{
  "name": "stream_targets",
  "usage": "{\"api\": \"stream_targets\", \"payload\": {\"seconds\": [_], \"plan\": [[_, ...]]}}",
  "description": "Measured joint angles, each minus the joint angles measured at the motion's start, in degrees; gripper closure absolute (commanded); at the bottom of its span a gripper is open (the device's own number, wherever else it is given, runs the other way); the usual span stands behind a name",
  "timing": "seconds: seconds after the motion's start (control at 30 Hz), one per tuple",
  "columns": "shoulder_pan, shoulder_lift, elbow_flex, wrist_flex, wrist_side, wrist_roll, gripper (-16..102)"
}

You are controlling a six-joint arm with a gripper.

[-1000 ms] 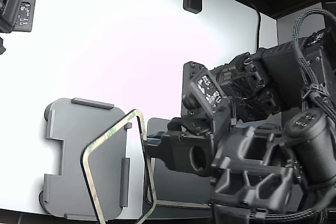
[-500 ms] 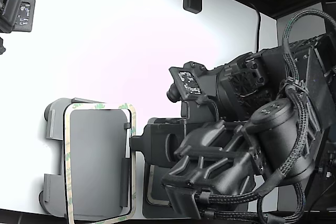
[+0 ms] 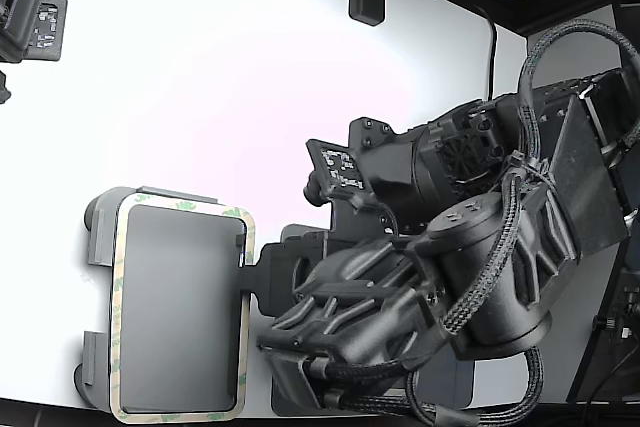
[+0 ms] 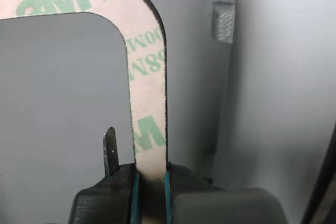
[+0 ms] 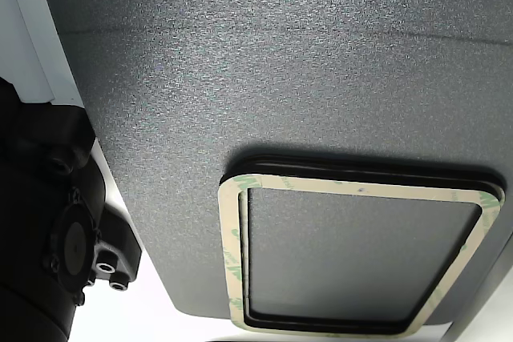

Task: Grab top frame and put it into gray box.

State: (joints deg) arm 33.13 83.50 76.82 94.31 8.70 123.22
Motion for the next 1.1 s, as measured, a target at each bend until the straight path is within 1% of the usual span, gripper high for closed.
{"api": "stream_targets", "payload": {"seconds": [0.23,0.37,0.63,1.1], "plan": [[-0.35,-2.2,0.18,0.0,-0.53,0.88,99],[-1.23,-2.29,-0.53,0.0,-2.55,-0.35,99],[-2.9,-2.29,-0.79,0.0,-5.1,-1.85,99],[-3.87,-3.6,-1.32,0.0,-6.5,-0.35,99]]}}
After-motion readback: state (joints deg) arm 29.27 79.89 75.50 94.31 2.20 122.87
